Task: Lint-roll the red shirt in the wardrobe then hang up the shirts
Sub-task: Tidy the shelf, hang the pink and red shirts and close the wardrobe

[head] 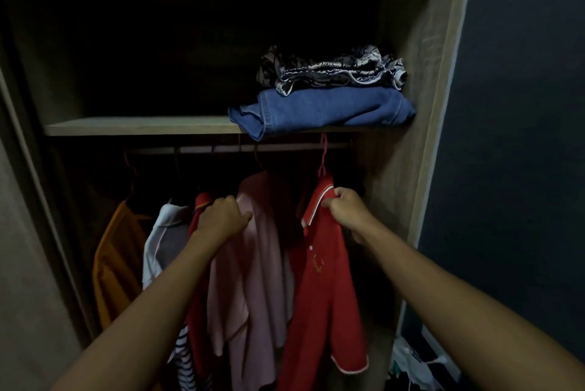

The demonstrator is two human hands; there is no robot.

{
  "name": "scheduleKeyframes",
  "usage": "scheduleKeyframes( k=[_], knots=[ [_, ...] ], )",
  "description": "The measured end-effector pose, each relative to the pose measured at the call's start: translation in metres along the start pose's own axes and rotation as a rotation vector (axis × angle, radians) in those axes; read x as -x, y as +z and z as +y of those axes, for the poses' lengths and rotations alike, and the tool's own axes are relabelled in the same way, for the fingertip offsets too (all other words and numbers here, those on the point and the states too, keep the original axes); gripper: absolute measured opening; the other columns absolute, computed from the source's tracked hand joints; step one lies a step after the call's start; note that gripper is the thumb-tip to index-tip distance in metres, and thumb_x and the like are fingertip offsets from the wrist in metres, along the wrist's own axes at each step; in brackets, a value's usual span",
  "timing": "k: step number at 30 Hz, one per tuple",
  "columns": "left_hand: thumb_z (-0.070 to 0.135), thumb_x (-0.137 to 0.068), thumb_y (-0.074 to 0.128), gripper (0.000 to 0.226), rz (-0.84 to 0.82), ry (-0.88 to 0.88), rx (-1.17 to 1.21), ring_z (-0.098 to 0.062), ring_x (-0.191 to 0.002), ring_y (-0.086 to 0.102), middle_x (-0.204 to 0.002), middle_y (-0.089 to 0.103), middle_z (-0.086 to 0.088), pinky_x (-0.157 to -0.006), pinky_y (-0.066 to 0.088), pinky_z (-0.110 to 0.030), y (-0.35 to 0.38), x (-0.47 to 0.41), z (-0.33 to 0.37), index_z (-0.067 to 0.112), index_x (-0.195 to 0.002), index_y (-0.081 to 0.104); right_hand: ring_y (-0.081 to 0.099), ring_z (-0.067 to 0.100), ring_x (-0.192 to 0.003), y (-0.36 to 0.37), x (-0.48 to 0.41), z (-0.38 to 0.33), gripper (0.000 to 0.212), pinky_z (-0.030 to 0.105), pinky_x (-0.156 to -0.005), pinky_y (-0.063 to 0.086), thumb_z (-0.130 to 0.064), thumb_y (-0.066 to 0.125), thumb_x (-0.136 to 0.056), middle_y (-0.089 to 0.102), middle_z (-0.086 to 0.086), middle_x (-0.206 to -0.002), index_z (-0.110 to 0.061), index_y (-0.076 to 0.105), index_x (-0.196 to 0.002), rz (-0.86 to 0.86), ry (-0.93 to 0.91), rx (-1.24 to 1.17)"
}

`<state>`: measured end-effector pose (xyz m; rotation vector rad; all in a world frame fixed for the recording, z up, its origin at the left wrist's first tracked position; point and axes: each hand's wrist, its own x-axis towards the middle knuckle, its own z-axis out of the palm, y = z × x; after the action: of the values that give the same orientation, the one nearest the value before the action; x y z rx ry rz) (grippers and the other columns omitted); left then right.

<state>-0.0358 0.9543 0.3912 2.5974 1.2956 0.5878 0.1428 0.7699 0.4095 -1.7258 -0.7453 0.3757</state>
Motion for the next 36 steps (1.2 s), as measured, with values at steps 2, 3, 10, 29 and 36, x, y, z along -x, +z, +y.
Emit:
scheduleKeyframes(
  k=[2,3,10,29,36],
  knots=[
    [0.051,-0.092,0.06,0.062,-0.013,-0.022,0.0,-0.041,-0.125,0.056,-0.135,0.057,-0.023,-0.098,0.047,-0.044,0.003,-0.004,0.006,0.001,-0.129,0.053,0.067,0.014,-0.047,0.0,-0.014,-0.001,0.016,0.019,-0.044,0.049,0.001,0.055,-0.087,0.071,0.008,-0.067,-0.006,0.069,-0.083,-0.002,0.006,-0.016],
    [0.052,-0.093,0.059,0.062,-0.011,-0.036,-0.007,-0.042,-0.124,0.056,-0.135,0.057,-0.023,-0.097,0.047,-0.044,0.005,-0.005,0.009,0.001,-0.128,0.054,0.069,0.018,-0.052,0.002,-0.022,0.0,0.015,0.022,-0.047,0.051,0.0,0.056,-0.086,0.073,0.012,-0.072,-0.004,0.07,-0.088,-0.004,0.01,-0.027],
    [0.049,-0.096,0.055,0.051,-0.013,-0.048,-0.03,-0.042,-0.118,0.058,-0.13,0.057,-0.022,-0.093,0.048,-0.042,0.018,-0.009,0.033,0.005,-0.122,0.058,0.072,0.028,-0.074,0.016,-0.059,0.015,0.02,0.029,-0.062,0.059,-0.008,0.058,-0.083,0.073,0.014,-0.089,-0.005,0.069,-0.099,-0.017,0.052,-0.02],
    [0.054,-0.098,0.048,0.045,0.058,0.115,0.103,-0.032,-0.087,0.067,-0.096,0.068,-0.013,-0.073,0.054,-0.038,0.038,-0.003,0.046,0.013,-0.1,0.064,0.064,0.028,-0.101,0.021,-0.066,0.051,0.031,0.021,-0.08,0.041,-0.013,0.064,-0.091,0.066,0.015,-0.114,-0.004,0.063,-0.12,0.294,-0.117,0.082],
    [0.049,-0.098,0.054,0.037,0.468,0.17,0.322,-0.022,-0.103,0.063,-0.107,0.067,-0.003,-0.086,0.051,-0.038,0.01,0.05,-0.007,0.017,-0.114,0.063,0.055,0.004,-0.061,0.077,0.001,0.028,0.003,0.021,-0.062,0.047,-0.013,0.064,-0.092,0.062,-0.002,-0.072,-0.012,0.067,-0.091,0.175,-0.465,-0.034]
  ],
)
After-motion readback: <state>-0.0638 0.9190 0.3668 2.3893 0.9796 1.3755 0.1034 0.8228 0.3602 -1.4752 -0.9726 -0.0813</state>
